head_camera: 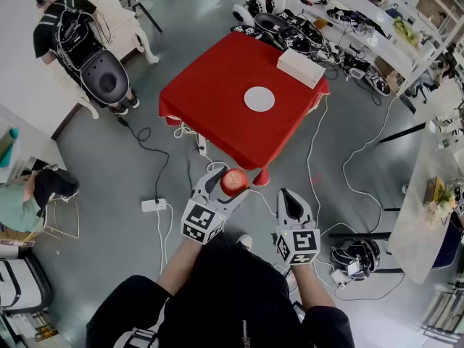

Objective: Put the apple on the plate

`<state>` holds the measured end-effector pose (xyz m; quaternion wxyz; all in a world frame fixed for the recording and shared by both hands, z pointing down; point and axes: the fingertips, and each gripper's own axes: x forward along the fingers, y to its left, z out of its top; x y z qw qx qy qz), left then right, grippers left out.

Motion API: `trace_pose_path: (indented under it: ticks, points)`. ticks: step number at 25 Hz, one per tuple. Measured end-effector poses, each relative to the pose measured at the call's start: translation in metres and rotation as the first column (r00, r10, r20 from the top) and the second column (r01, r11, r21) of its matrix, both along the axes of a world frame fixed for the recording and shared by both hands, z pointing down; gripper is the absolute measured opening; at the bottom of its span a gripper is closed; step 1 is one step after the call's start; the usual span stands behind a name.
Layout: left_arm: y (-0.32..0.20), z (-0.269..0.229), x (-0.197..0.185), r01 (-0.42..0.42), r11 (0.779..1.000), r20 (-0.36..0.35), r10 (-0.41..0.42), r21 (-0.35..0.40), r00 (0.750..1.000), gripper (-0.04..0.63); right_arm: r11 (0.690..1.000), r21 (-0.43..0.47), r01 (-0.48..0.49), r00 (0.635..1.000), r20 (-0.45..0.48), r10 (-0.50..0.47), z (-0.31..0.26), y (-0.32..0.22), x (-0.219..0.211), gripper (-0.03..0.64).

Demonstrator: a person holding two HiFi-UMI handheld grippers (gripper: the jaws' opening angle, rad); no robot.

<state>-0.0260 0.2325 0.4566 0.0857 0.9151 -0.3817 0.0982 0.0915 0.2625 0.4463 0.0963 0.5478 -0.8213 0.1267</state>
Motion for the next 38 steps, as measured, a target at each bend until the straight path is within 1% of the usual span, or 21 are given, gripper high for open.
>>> trace_pose_path:
  ticks: [3,6,10,15,19,22,25,29,32,36,38]
  points:
    - [0.000,-0.001,0.002,0.001,1.000,0.003,-0.001,0.003,1.000,0.344,1.000,0.008,0.001,1.000,0.007,-0.001,-0.002,0.000,0.003,0.011]
    - [0.001,0.000,0.003,0.000,1.000,0.012,0.000,0.002,1.000,0.344,1.000,0.024,0.003,0.999,0.035,-0.004,-0.004,0.001,0.003,0.011]
    - [0.005,0.000,0.006,0.004,1.000,0.010,-0.004,0.006,1.000,0.344,1.000,0.017,0.017,1.000,0.025,-0.017,-0.001,0.006,0.005,0.011]
    - [0.006,-0.003,0.009,0.003,1.000,0.031,-0.004,0.017,0.999,0.344,1.000,0.011,0.028,0.999,0.035,-0.028,-0.001,0.008,0.007,0.011]
    - [0.000,0.001,0.005,0.010,1.000,0.041,-0.010,0.009,0.999,0.344,1.000,-0.001,0.031,0.999,0.039,-0.031,0.002,0.006,0.006,0.011]
    - [-0.013,0.004,0.002,0.020,1.000,0.035,-0.020,0.009,0.999,0.344,0.999,-0.009,0.030,0.999,0.039,-0.030,0.005,-0.001,0.006,0.011]
    - [-0.037,0.007,0.003,0.025,1.000,0.027,-0.025,0.011,0.999,0.344,0.999,-0.015,0.032,0.999,0.035,-0.032,0.006,-0.018,0.008,0.011]
    - [-0.084,0.015,0.011,0.015,1.000,0.023,-0.015,0.002,1.000,0.344,0.999,-0.026,0.032,0.999,0.028,-0.031,0.009,-0.056,0.014,0.011]
    - [-0.128,0.022,0.017,0.003,1.000,0.026,-0.003,0.000,1.000,0.344,0.999,-0.035,0.031,0.999,0.019,-0.030,0.013,-0.095,0.015,0.011]
    - [-0.193,0.033,0.016,-0.025,1.000,0.048,0.026,-0.006,0.999,0.344,0.998,-0.054,0.028,1.000,0.007,-0.028,0.016,-0.159,0.005,0.011]
    - [-0.229,0.036,0.016,-0.036,0.999,0.043,0.036,-0.012,0.998,0.344,0.998,-0.067,0.022,1.000,0.006,-0.021,0.016,-0.192,0.000,0.011]
